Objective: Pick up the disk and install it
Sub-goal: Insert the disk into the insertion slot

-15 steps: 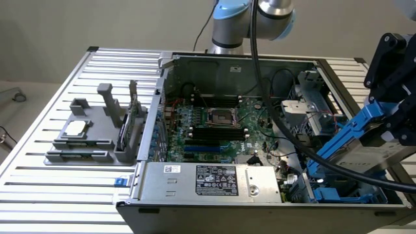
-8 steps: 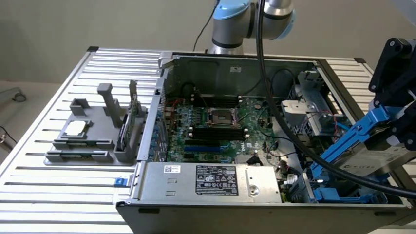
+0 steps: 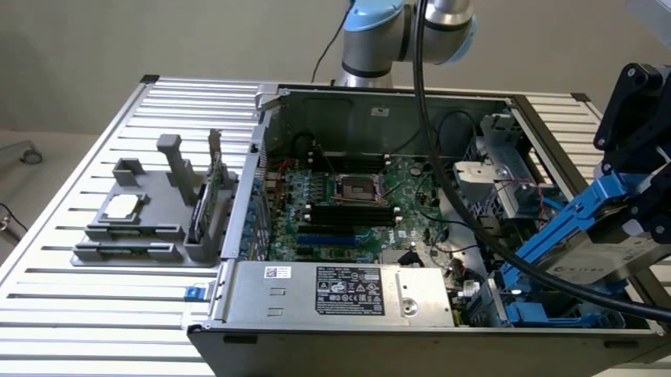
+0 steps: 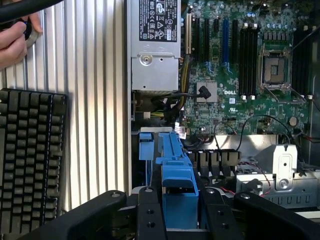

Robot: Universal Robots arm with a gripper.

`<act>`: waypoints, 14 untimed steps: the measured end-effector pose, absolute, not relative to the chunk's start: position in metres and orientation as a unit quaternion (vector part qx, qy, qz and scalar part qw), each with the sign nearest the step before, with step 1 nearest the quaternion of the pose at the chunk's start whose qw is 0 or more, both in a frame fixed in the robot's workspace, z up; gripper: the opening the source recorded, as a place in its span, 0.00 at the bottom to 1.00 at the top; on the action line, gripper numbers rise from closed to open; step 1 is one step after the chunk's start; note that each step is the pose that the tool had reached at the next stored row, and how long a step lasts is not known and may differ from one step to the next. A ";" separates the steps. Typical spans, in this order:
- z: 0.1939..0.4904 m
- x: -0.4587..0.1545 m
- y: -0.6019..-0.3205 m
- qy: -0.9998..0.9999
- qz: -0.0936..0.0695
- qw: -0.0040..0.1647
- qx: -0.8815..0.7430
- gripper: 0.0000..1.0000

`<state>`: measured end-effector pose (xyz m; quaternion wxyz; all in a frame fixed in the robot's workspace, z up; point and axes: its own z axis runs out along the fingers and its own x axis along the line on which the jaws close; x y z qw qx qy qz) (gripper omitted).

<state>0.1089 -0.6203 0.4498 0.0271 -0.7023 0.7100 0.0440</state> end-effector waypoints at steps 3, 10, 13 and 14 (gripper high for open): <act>0.448 0.109 -0.620 0.710 0.044 0.028 -0.702 0.33; 0.442 0.109 -0.620 0.710 0.042 0.029 -0.702 0.33; 0.441 0.109 -0.620 0.710 0.042 0.029 -0.702 0.33; 0.441 0.109 -0.620 0.710 0.042 0.030 -0.702 0.33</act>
